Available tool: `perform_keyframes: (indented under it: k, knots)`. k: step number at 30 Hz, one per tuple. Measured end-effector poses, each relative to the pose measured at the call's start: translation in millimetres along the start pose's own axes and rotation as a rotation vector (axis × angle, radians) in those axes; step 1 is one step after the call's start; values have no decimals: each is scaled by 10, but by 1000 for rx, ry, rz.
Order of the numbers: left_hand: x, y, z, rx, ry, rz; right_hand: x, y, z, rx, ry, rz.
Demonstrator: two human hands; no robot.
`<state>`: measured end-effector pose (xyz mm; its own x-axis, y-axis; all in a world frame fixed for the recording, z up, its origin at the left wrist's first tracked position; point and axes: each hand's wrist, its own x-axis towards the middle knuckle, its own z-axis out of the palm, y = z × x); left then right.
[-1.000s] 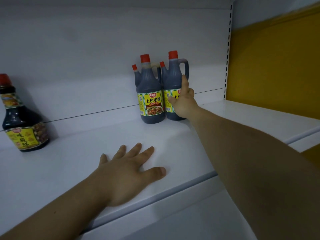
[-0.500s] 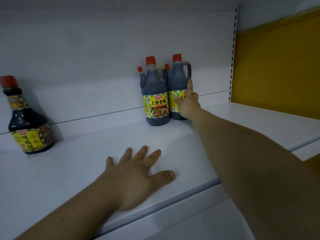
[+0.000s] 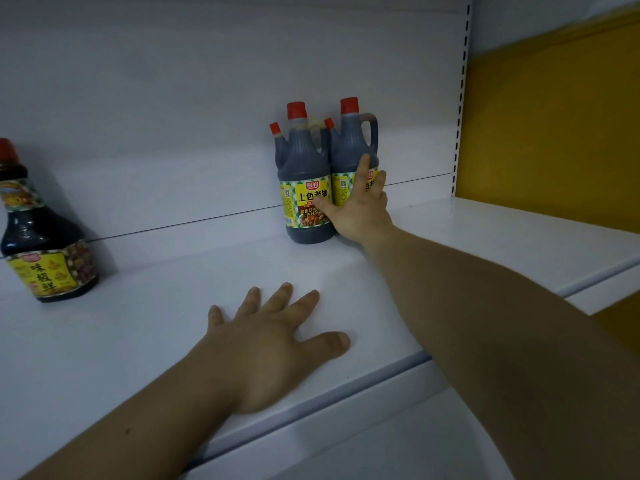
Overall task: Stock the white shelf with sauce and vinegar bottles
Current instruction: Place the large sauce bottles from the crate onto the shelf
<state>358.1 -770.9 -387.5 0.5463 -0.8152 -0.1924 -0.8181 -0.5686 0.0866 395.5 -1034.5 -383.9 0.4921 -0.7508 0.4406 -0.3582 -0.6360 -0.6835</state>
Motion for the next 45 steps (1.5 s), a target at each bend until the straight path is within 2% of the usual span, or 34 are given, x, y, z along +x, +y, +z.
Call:
perform_keyframes:
  k: [7,11,14,16,21,28,34,39,42,45]
  knots:
    - [55,-36,-7,-38,45,15,-301,-162,-316,-52,-128,60]
    - [4,-25,-76,-60,73,27,-940,-207,-807,-148,-223,93]
    - [-267,36,-193,-137,16,56,-1550,-268,-1364,-251,-234,126]
    - [-562,190,-250,-214,-15,134,-1933,-356,-1795,-301,-231,137]
    - [-1461,715,-278,-239,65,353,-2766,-725,-2765,-403,-194,191]
    - [-2411,1230,-17,-297,7,547,-3920,-978,-3616,-427,-148,262]
    - [-2913,1506,309,-266,-23,657,-4701,-925,-3866,-507,-130,350]
    - [-3006,1655,520,-220,-62,734,-4983,-754,-3894,-520,-124,435]
    - [-2917,1770,620,-262,-126,766,-5104,-600,-3901,-521,-122,506]
    - [-2798,1946,812,-329,-258,786,-5249,-343,-3935,-531,-145,620]
